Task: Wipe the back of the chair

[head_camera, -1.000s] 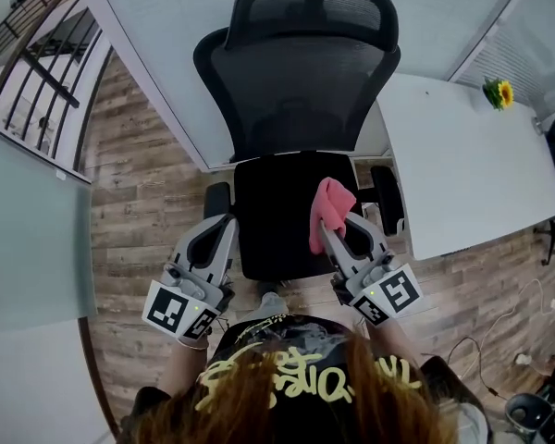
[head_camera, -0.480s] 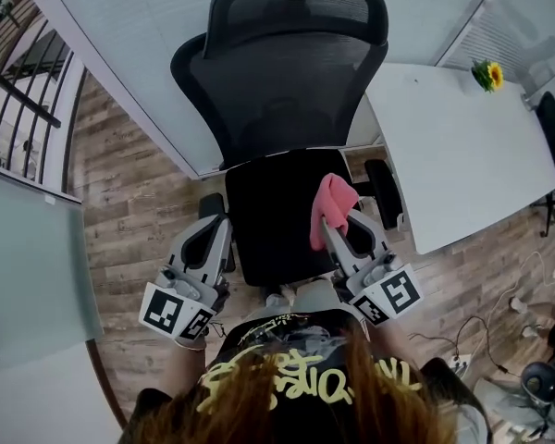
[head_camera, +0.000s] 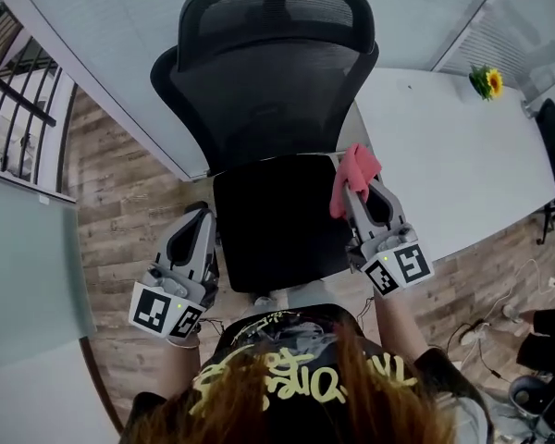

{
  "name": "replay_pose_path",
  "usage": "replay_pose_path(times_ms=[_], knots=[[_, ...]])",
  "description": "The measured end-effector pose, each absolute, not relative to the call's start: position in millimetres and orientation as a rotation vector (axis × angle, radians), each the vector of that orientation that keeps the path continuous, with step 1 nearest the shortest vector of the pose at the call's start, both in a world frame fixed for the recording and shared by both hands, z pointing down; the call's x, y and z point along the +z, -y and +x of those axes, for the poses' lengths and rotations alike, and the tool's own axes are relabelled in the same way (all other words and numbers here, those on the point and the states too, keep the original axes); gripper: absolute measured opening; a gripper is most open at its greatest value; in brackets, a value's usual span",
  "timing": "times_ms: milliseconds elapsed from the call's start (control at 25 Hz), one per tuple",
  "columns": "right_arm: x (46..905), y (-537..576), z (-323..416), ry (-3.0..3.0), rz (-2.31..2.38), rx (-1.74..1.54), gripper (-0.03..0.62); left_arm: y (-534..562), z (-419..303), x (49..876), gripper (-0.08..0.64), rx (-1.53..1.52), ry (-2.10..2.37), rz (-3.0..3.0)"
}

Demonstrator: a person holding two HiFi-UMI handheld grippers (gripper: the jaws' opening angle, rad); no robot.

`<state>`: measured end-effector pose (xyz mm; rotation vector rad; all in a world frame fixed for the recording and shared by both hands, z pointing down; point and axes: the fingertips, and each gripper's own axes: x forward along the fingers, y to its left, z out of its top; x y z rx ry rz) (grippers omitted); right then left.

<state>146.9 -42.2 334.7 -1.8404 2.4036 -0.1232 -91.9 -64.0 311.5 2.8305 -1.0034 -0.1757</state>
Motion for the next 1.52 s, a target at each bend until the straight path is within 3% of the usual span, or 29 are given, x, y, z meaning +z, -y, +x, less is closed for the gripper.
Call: replay_pose_path(times_ms=[320, 600, 1000, 1520], knots=[[341, 143, 269, -2.316, -2.047, -0.063, 0.071, 82, -67, 316, -0.011, -0.123, 1.133, 2.783], [355, 220, 324, -2.29, -2.134, -0.086, 0.071, 92, -52, 316, -0.011, -0.078, 1.222, 2.757], [382, 282, 354, -2.261, -2.2, -0.126, 0.071, 97, -40, 318, -0.011, -0.047, 1.338, 2.712], [389, 314, 332, -2.225, -2.195, -0.07, 0.071, 103, -29, 318, -0.011, -0.013, 1.465, 2.654]])
